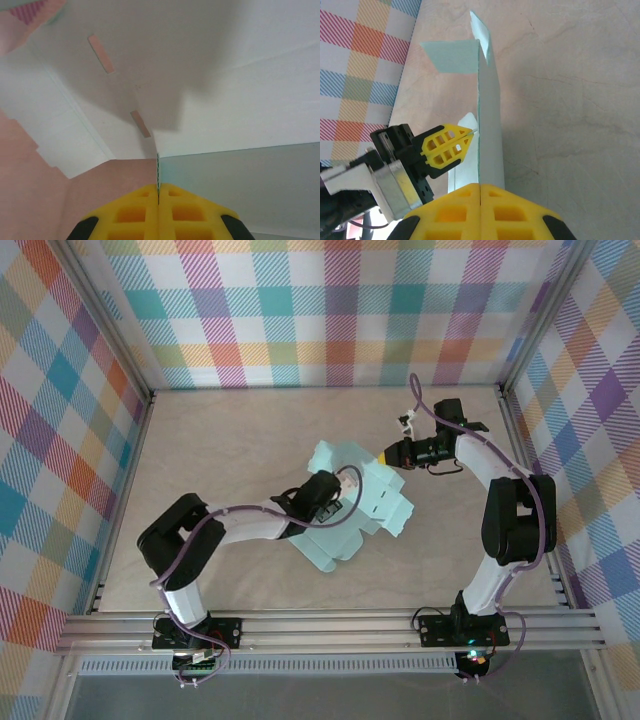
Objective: Fold the paper box
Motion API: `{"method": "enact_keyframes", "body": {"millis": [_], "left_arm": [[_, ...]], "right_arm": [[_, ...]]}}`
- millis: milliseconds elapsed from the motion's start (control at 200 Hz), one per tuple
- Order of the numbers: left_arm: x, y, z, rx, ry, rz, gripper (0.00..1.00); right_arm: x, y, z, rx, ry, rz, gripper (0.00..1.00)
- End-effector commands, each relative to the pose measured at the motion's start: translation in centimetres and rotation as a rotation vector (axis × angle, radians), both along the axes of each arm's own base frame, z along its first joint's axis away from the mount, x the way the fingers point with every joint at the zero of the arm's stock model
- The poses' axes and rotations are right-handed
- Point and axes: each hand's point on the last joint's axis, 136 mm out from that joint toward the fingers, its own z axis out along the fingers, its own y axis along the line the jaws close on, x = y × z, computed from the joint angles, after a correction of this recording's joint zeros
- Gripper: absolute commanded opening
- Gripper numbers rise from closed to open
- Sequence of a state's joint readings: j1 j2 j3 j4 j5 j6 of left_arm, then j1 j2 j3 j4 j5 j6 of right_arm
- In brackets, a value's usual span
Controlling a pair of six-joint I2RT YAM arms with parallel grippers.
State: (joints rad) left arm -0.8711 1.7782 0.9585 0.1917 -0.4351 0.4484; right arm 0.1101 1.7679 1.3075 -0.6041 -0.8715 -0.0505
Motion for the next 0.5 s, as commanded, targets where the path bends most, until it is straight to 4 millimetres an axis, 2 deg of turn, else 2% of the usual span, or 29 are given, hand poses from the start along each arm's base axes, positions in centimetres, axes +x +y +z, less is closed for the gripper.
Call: {"method": "enact_keyframes", "body": {"millis": [0, 260, 340, 400, 495], "left_arm": [[1.6, -0.8, 3.0, 0.04, -0.199, 0.089, 0.0], [1.5, -1.4, 3.0, -0.058, -0.16, 0.102, 0.01], [1.4, -1.6, 2.8, -0.136, -0.091, 0.079, 0.08], [1.3, -1.6, 2.8, -0.19, -0.051, 0.069, 0.19], [1.4, -1.3, 3.3, -0.277, -0.014, 0.068, 0.26]], "right_arm": [[0.1, 0.1, -0.8, 0.005, 0.019, -0.002, 0.0], [0.1, -0.2, -1.0, -0.025, 0.007, -0.011, 0.0], [0.3, -0.5, -1.4, -0.056, -0.002, -0.023, 0.0], [0.5, -0.8, -1.6, -0.081, -0.015, -0.034, 0.0], [0.6, -1.1, -1.8, -0.114, -0.044, -0.045, 0.0]]}}
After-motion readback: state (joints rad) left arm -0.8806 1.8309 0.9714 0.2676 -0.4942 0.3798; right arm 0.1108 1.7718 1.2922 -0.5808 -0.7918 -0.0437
